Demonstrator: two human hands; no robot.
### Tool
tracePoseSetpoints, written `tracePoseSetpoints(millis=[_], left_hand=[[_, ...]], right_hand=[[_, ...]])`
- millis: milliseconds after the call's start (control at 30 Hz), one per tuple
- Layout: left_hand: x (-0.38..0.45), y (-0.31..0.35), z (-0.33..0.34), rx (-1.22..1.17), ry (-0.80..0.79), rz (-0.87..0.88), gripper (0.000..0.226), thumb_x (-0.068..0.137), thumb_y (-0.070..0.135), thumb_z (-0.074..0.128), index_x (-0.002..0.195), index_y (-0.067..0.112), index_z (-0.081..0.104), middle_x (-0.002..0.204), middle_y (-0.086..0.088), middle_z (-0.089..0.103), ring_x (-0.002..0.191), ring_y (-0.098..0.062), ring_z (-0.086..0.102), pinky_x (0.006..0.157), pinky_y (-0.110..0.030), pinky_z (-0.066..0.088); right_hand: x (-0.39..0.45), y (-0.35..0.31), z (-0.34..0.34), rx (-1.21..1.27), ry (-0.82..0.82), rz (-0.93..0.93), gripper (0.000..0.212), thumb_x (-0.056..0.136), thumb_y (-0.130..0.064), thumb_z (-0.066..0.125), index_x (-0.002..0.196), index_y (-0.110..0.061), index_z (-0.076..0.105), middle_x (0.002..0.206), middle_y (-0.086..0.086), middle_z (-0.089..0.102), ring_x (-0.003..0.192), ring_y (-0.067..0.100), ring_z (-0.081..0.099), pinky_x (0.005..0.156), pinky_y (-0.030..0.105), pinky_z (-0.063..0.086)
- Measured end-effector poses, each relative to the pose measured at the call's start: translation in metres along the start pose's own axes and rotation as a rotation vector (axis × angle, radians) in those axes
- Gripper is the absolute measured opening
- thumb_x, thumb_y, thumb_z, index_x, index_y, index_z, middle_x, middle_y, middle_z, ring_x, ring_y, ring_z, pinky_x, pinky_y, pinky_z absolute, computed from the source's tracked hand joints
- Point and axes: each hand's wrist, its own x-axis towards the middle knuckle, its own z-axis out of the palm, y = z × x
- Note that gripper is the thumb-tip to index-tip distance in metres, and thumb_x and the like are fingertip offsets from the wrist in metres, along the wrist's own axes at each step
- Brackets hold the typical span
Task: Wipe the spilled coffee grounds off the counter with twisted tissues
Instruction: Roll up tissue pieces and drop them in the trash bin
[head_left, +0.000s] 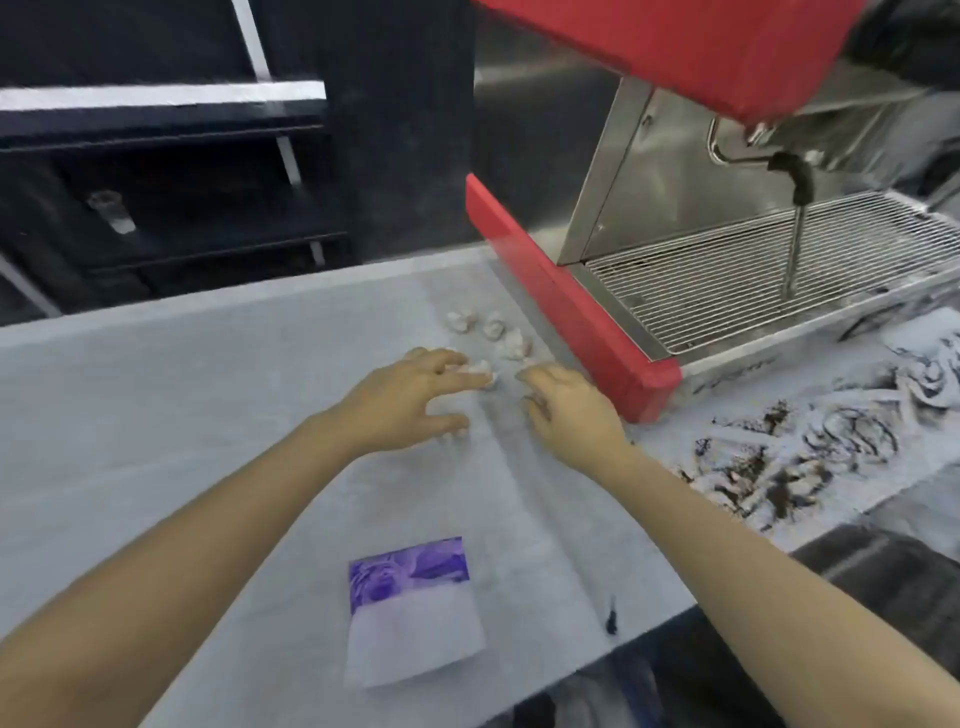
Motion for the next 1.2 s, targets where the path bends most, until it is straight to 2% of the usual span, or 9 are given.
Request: tracePoseSetpoints(millis=[167, 300, 433, 533, 633, 767, 867, 1067, 1200], left_hand=[[0.004, -0.01, 0.042, 0.094, -0.191, 0.025, 0.052, 0.099, 0.044, 0.048, 0.148, 0.046, 0.034, 0.163, 0.002, 0.022, 0.134, -0.025, 0.039, 0.097, -0.04, 0.049], [-0.005, -0.018, 0.06, 0.155, -0.103, 0.116, 0.041, 0.095, 0.025, 0.047, 0.135, 0.023, 0.059, 0.145, -0.011, 0.053, 0.115, -0.034, 0.061, 0.086, -0.043, 0.057], [-0.014, -0.019, 0.07, 0.144, -0.03, 0.107, 0.047, 0.084, -0.002, 0.068, 0.126, 0.019, 0.067, 0.136, -0.013, 0.06, 0.106, -0.035, 0.063, 0.082, -0.042, 0.058], [-0.02, -0.011, 0.062, -0.022, -0.033, 0.001, 0.04, 0.092, 0.003, 0.063, 0.127, 0.022, 0.066, 0.137, -0.009, 0.06, 0.114, -0.032, 0.059, 0.095, -0.04, 0.052], [-0.022, 0.012, 0.044, -0.333, -0.018, -0.135, 0.036, 0.096, 0.013, 0.06, 0.131, 0.023, 0.064, 0.128, 0.001, 0.064, 0.111, -0.019, 0.062, 0.096, -0.026, 0.048], [-0.022, 0.06, 0.017, -0.586, 0.034, -0.195, 0.04, 0.093, 0.024, 0.066, 0.132, 0.03, 0.061, 0.116, 0.014, 0.066, 0.101, 0.0, 0.061, 0.087, -0.009, 0.047], [-0.023, 0.101, 0.008, -0.648, 0.013, -0.121, 0.037, 0.092, 0.024, 0.068, 0.128, 0.028, 0.064, 0.12, 0.016, 0.066, 0.107, 0.007, 0.06, 0.088, -0.005, 0.045], [-0.025, 0.193, 0.029, -0.763, -0.025, -0.008, 0.029, 0.089, 0.021, 0.071, 0.118, 0.024, 0.071, 0.113, 0.013, 0.07, 0.098, -0.006, 0.064, 0.085, -0.017, 0.052], [-0.018, 0.259, 0.073, -0.806, -0.108, 0.042, 0.029, 0.089, 0.02, 0.07, 0.118, 0.024, 0.071, 0.115, 0.013, 0.069, 0.101, -0.006, 0.064, 0.088, -0.023, 0.053]], right_hand=[[-0.004, 0.011, 0.033, -0.142, -0.089, 0.03, 0.042, 0.096, -0.014, 0.049, 0.137, -0.013, 0.049, 0.146, 0.007, 0.045, 0.133, 0.029, 0.041, 0.102, 0.038, 0.04], [-0.015, 0.017, 0.051, -0.14, -0.032, -0.003, 0.047, 0.074, 0.005, 0.068, 0.119, -0.009, 0.063, 0.121, 0.008, 0.064, 0.112, 0.032, 0.058, 0.077, 0.04, 0.058], [-0.023, 0.016, 0.056, -0.114, -0.005, -0.083, 0.04, 0.067, 0.013, 0.065, 0.1, -0.008, 0.068, 0.102, 0.007, 0.068, 0.095, 0.032, 0.059, 0.067, 0.038, 0.057], [-0.033, 0.012, 0.051, 0.122, 0.019, -0.028, 0.029, 0.078, 0.009, 0.06, 0.1, -0.008, 0.07, 0.096, 0.006, 0.069, 0.092, 0.026, 0.06, 0.077, 0.03, 0.051], [-0.05, -0.004, 0.032, 0.563, 0.117, 0.281, 0.019, 0.083, -0.001, 0.067, 0.098, -0.009, 0.073, 0.09, -0.005, 0.07, 0.082, -0.002, 0.062, 0.073, 0.006, 0.042], [-0.086, -0.018, 0.007, 0.941, 0.261, 0.496, 0.017, 0.084, -0.007, 0.072, 0.1, -0.013, 0.072, 0.098, 0.0, 0.073, 0.093, 0.01, 0.068, 0.082, 0.029, 0.055], [-0.123, -0.026, -0.012, 0.981, 0.364, 0.541, 0.015, 0.086, -0.017, 0.073, 0.1, -0.022, 0.072, 0.099, -0.003, 0.073, 0.1, 0.017, 0.068, 0.088, 0.036, 0.055], [-0.207, -0.011, -0.049, 0.852, 0.553, 0.608, 0.015, 0.088, -0.02, 0.07, 0.102, -0.025, 0.071, 0.099, -0.012, 0.073, 0.1, 0.006, 0.066, 0.076, 0.015, 0.051], [-0.263, 0.033, -0.063, 0.781, 0.638, 0.757, 0.017, 0.088, -0.024, 0.071, 0.104, -0.023, 0.071, 0.1, -0.009, 0.073, 0.099, 0.008, 0.067, 0.083, 0.028, 0.055]])
